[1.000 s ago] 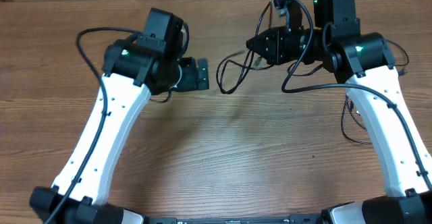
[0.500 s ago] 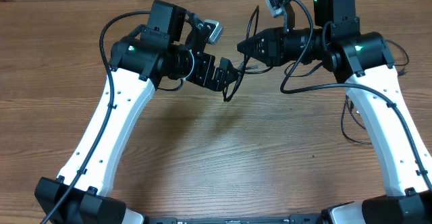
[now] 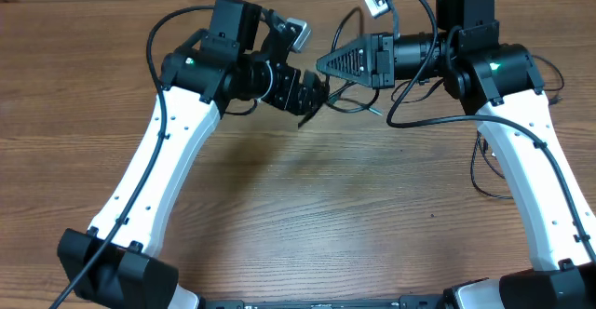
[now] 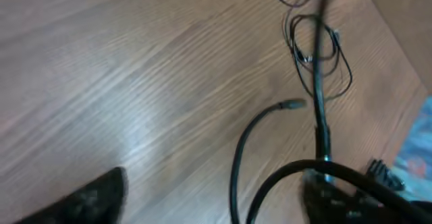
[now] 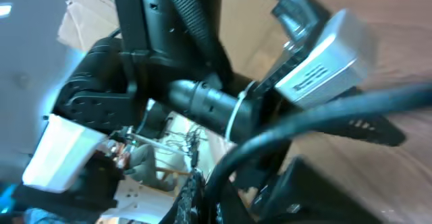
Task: Untangle cables
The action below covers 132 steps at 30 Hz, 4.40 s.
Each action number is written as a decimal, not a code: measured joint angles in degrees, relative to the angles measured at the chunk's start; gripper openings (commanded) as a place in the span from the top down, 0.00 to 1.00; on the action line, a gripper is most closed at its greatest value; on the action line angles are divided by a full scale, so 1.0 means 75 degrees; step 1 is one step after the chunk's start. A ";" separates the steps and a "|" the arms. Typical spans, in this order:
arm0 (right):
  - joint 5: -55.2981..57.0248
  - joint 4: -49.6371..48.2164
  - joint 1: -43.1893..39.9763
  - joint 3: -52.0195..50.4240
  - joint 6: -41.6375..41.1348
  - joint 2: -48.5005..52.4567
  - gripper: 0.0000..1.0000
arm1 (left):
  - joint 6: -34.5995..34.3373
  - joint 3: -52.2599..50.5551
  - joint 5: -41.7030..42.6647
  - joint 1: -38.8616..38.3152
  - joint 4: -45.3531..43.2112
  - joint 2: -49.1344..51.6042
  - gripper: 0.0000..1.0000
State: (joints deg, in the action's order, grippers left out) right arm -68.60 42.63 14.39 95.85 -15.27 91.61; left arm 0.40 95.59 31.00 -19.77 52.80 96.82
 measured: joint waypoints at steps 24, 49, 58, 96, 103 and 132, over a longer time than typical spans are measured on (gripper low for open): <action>0.0015 0.0038 0.0000 0.0000 -0.0169 0.0000 0.96 | -0.1291 0.0000 0.0233 0.0600 0.1684 0.0000 0.17; 0.0262 0.0006 0.0003 0.0000 -0.0169 0.0000 0.96 | -0.2159 0.0000 0.4823 0.1533 0.1652 0.1667 0.28; 0.0408 0.0015 -0.0146 0.0000 -0.0184 0.0000 0.96 | -0.0020 -0.0009 0.4159 0.2005 0.4852 0.1649 0.29; 0.0466 0.0259 -0.0221 0.0000 -0.0192 0.0000 0.96 | -0.0119 -0.0052 0.1929 0.0676 0.0694 0.1349 0.96; 0.3707 0.1492 -0.0417 -0.0006 -0.0289 0.0009 0.96 | -0.0589 -0.0038 0.0233 0.1582 0.1329 0.0691 0.96; 0.3631 0.3182 -0.0568 0.0000 0.1988 0.0026 0.82 | -0.0662 -0.0012 0.0347 0.2052 0.1580 -0.2238 0.91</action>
State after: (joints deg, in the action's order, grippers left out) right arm -41.36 66.50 10.13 95.85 -0.36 91.81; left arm -4.56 95.50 33.61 -4.38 64.64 80.03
